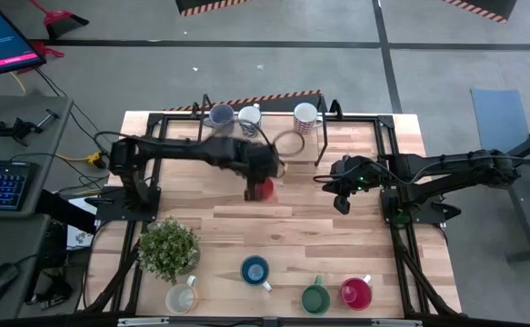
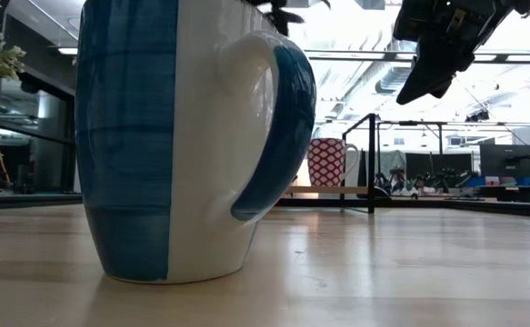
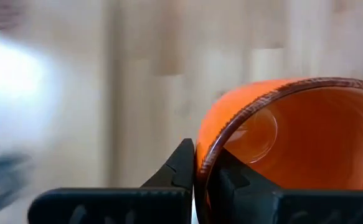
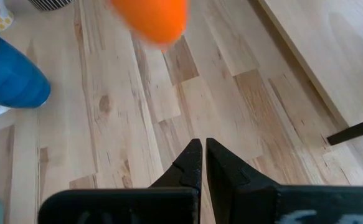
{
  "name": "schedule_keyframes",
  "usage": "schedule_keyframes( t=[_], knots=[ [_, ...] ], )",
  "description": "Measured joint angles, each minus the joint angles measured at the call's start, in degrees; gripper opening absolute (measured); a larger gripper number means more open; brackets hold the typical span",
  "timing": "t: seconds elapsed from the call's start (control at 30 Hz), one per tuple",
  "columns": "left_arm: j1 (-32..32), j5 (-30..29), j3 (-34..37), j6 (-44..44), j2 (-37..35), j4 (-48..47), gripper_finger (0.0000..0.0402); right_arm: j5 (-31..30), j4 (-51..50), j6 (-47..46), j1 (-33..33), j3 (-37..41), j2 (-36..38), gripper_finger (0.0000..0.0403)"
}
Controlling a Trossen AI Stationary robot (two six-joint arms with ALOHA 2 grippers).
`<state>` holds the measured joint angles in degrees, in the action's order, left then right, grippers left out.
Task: Place coffee mugs
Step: Put the orange mug on the shelf
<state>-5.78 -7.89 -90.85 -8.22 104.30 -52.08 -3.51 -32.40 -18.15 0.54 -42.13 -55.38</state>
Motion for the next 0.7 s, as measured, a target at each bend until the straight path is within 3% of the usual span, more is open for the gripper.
schedule_keyframes(
  t=[0.17,0.4,0.7],
  knots=[
    [-6.14,-4.62,-5.08,-0.36,-1.65,-7.33,0.0007,0.0,0.2,0.0,-0.02,0.0,-0.01,0.0003],
    [-14.9,-0.48,-8.26,1.58,-0.49,-3.6,0.0007,0.0,2.36,0.07,-0.02,0.0,-0.02,0.0003],
    [-17.5,1.58,-10.23,1.58,3.0,-13.48,0.0007,0.01,3.04,-0.89,0.0,0.0,-0.01,0.0003]
  ],
)
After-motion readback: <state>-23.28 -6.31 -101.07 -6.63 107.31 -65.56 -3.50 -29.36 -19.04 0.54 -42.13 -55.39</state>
